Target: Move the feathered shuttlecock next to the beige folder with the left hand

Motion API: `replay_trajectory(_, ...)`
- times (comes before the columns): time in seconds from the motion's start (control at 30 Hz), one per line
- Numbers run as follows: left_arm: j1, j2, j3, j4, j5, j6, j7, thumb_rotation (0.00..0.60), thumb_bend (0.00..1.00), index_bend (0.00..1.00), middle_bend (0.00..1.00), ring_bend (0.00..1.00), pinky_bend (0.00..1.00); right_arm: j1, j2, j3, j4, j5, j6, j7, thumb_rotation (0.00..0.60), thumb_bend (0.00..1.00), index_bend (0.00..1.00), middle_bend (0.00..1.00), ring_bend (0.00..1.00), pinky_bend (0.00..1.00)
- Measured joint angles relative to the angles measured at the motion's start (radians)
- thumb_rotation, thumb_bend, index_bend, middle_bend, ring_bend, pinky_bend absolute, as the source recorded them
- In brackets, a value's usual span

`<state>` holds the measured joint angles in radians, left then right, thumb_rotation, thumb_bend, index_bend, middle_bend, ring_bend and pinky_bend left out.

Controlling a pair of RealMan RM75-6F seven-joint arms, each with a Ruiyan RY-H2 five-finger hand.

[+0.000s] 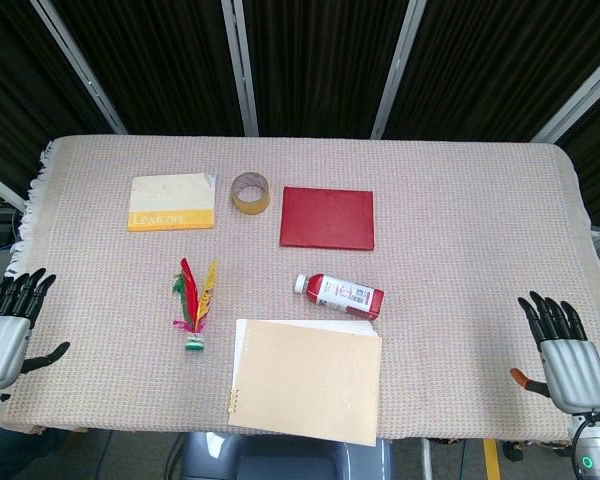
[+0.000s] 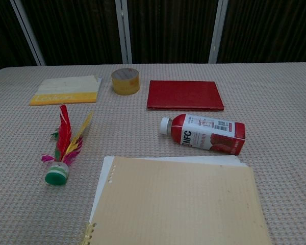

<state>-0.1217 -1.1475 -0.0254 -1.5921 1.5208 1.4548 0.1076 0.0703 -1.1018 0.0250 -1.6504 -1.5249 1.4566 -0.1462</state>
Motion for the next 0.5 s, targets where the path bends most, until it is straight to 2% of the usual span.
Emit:
replay_trajectory(0.37, -0.017, -0.026, -0.011, 0.028, -0.002, -0.011, 0.017, 0.566, 0.19, 0.00, 0.00, 0.00, 0.00, -0.010, 0.010, -0.010, 0.002, -0.021, 0.019, 0.023, 0.600, 0.08, 0.00, 0.00, 0.00, 0.00)
replay_trajectory(0.5, -0.038, -0.046, -0.022, 0.068, -0.005, -0.030, 0.016, 0.571, 0.19, 0.08, 0.00, 0.00, 0.00, -0.026, 0.022, -0.014, 0.004, -0.039, 0.055, 0.054, 0.600, 0.08, 0.00, 0.00, 0.00, 0.00)
